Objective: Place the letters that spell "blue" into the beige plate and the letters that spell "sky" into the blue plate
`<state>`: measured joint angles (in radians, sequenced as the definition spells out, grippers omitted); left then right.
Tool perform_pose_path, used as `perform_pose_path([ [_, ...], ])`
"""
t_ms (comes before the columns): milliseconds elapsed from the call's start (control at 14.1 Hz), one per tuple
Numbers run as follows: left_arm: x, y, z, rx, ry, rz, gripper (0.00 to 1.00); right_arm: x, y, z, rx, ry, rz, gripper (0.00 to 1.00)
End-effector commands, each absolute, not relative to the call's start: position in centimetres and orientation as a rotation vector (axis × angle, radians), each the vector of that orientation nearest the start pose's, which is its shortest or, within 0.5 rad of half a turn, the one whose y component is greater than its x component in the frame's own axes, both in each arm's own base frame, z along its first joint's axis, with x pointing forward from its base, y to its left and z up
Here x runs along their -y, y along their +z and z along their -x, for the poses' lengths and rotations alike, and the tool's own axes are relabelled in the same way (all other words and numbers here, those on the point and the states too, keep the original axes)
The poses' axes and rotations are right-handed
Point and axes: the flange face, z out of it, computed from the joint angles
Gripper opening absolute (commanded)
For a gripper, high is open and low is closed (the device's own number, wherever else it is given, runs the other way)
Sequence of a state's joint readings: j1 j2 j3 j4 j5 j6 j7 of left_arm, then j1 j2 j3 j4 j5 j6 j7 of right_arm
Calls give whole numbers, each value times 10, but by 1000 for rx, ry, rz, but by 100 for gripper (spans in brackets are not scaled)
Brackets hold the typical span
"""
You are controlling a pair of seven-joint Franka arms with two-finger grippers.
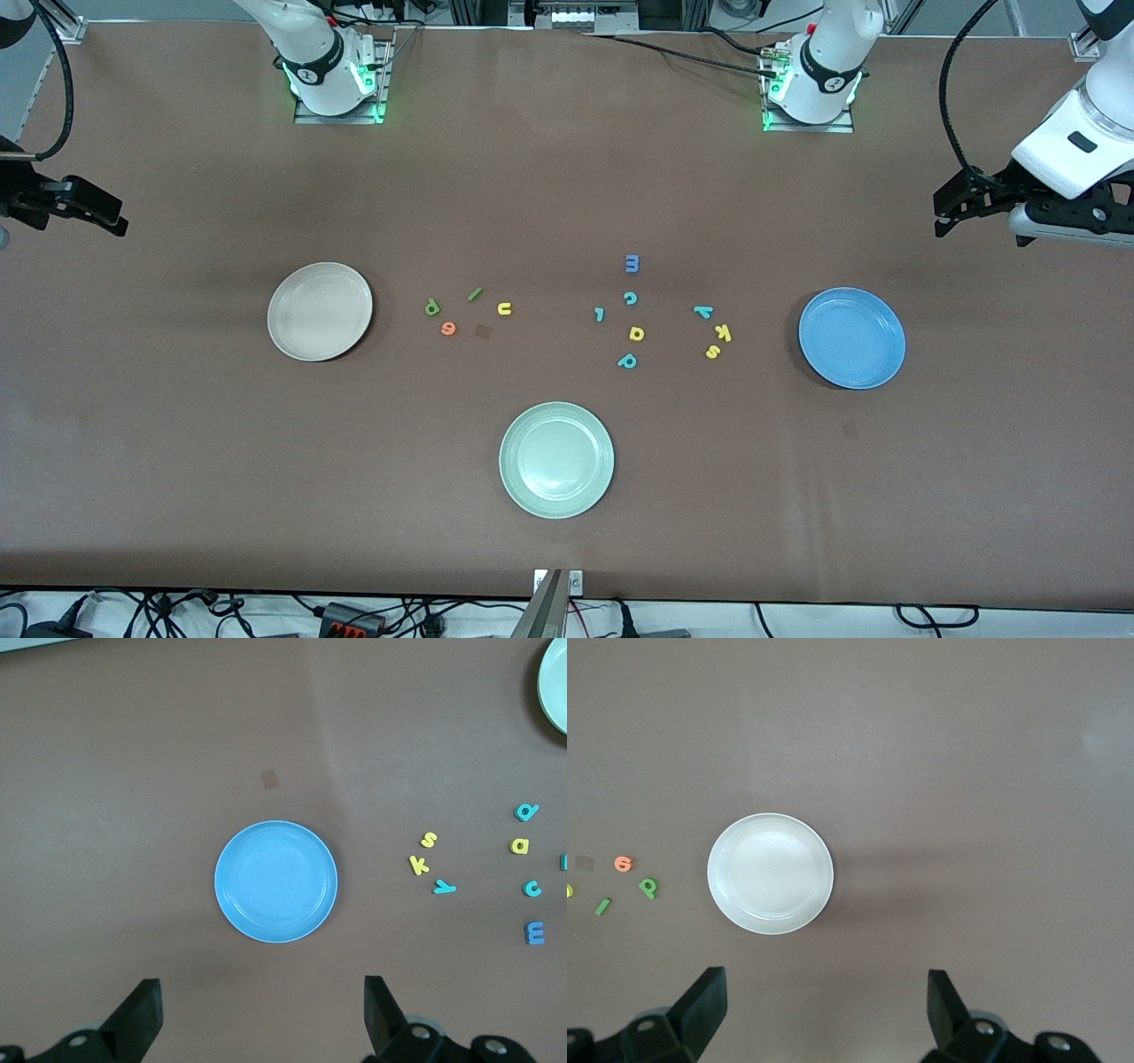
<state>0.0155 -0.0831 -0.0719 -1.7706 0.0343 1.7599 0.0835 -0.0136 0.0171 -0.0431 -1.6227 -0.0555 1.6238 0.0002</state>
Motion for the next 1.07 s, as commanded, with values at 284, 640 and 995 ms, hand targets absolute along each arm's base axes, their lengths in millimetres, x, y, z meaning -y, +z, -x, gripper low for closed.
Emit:
perform_pose_path([
  [284, 30, 597, -542, -238, -80, 3102, 100, 45, 593, -556, -100, 70, 3202, 100],
  [640, 27, 597, -542, -240, -77, 3102, 100, 45, 590, -555, -89, 97, 3201, 100],
  [995, 24, 597, -543, -240, -77, 3102, 100, 44, 587, -555, -81, 120, 3202, 100],
])
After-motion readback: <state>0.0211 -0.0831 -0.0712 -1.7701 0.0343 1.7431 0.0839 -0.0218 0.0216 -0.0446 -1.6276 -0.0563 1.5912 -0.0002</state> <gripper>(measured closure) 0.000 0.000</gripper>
